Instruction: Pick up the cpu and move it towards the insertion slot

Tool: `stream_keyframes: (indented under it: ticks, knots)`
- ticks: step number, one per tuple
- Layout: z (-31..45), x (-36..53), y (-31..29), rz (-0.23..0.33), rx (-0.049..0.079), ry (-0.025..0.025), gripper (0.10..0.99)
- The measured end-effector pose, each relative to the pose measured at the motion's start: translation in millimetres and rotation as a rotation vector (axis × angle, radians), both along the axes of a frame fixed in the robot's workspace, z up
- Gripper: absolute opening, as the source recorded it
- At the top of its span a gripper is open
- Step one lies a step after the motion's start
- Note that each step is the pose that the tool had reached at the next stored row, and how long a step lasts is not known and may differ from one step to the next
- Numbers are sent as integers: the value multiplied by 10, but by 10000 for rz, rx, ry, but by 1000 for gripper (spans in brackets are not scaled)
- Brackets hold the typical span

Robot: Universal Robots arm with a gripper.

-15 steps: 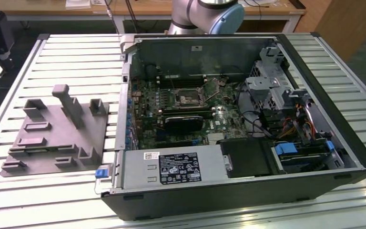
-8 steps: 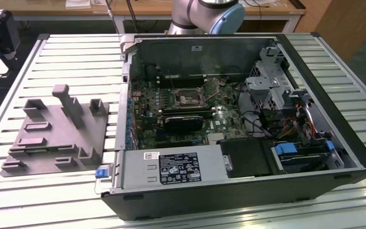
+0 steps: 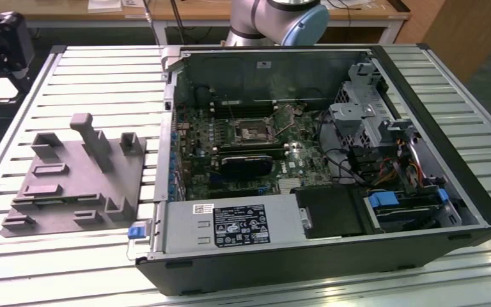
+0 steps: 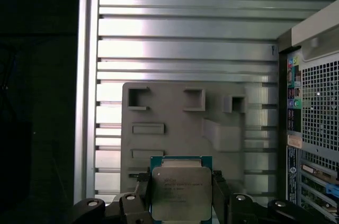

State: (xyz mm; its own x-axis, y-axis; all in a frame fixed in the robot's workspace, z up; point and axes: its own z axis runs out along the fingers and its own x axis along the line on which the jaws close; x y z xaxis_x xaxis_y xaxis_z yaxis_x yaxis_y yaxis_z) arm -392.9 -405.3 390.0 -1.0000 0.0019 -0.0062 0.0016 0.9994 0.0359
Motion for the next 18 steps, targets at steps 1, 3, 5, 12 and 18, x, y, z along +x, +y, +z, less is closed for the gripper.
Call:
stream_keyframes:
  ticks: [1,3,5,12,18]
  knots:
    - [2,8,0,0,0,0,545]
    - [7,23,0,0,0,0,545]
    - [13,38,0,0,0,0,545]
    - [43,78,0,0,0,0,545]
    - [79,105,2,1,1,-1,545]
